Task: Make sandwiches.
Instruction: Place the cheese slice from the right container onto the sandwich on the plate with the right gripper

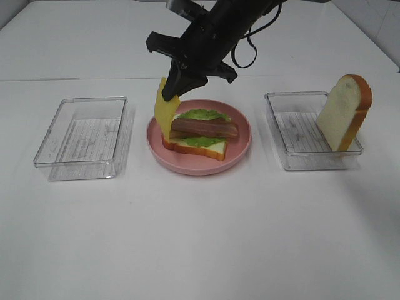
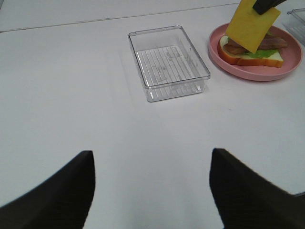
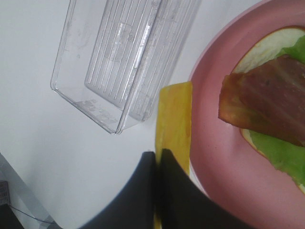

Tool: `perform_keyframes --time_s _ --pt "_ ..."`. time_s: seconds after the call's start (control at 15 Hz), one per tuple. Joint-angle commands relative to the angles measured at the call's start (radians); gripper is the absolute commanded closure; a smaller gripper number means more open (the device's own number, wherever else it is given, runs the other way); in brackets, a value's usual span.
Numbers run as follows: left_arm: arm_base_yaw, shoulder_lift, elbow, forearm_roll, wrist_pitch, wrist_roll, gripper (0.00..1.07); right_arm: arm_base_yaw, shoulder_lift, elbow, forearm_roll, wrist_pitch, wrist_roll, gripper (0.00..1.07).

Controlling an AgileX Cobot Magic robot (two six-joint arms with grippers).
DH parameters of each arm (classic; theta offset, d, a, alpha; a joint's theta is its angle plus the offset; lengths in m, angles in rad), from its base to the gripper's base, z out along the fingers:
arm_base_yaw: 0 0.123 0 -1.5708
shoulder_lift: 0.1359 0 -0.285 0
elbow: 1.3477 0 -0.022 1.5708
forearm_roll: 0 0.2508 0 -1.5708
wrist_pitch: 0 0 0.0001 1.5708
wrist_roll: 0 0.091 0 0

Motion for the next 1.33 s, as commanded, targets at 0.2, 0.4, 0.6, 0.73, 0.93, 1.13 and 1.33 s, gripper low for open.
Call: perform_keyframes --time_s 0.2,0.4,0.6,0.73,0.93,1.13,1.33 --pt "0.0 -0.024 0.001 0.004 -0.004 0.0 0.41 0.0 0.033 -0.003 -0.104 -0.077 0.029 1.07" --pt "0.0 -0.024 0.001 0.004 -0.004 0.0 0.41 -0.002 0.033 -0.003 -0.234 -0.089 0.1 1.07" --pt "0.0 -0.024 0.001 0.004 -0.004 0.0 0.41 -0.002 0.033 -0.003 -0.307 -0.104 0.124 1.07" --pt "0.0 -0.024 0.001 0.004 -0.004 0.0 0.41 -0.002 0.033 -0.003 -0.336 -0.107 0.124 1.07" --pt "0.0 -0.024 0.001 0.004 -0.004 0.0 0.41 -0.002 0.033 -0.003 -0.395 -0.1 0.175 1.07" --pt "0.0 -0.024 0.001 0.004 -0.004 0.0 0.41 -0.002 0.033 -0.003 -0.395 -0.1 0.176 0.76" --pt "0.0 -0.024 0.001 0.004 -0.004 0.0 0.41 -0.002 0.033 -0.005 -0.409 -0.083 0.172 0.28"
